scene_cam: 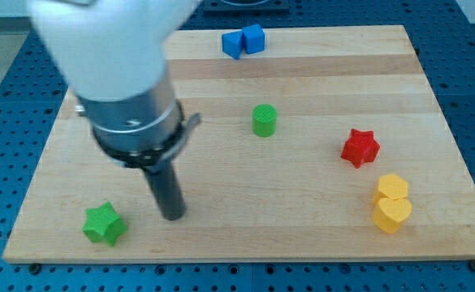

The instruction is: Move the green star slightly to the bottom left

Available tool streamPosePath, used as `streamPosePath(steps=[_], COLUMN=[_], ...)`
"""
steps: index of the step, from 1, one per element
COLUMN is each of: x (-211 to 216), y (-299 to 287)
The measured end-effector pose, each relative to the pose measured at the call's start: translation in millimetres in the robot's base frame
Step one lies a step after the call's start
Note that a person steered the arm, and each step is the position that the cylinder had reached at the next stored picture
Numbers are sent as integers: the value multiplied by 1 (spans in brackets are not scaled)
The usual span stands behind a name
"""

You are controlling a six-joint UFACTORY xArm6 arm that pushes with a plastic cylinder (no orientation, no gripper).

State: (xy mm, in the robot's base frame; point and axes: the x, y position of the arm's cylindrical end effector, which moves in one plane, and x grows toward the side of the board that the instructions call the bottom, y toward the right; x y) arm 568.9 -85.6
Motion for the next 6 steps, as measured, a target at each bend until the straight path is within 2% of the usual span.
streamPosePath(steps=[2,5,6], x=[48,33,32], y=[-23,-54,-81])
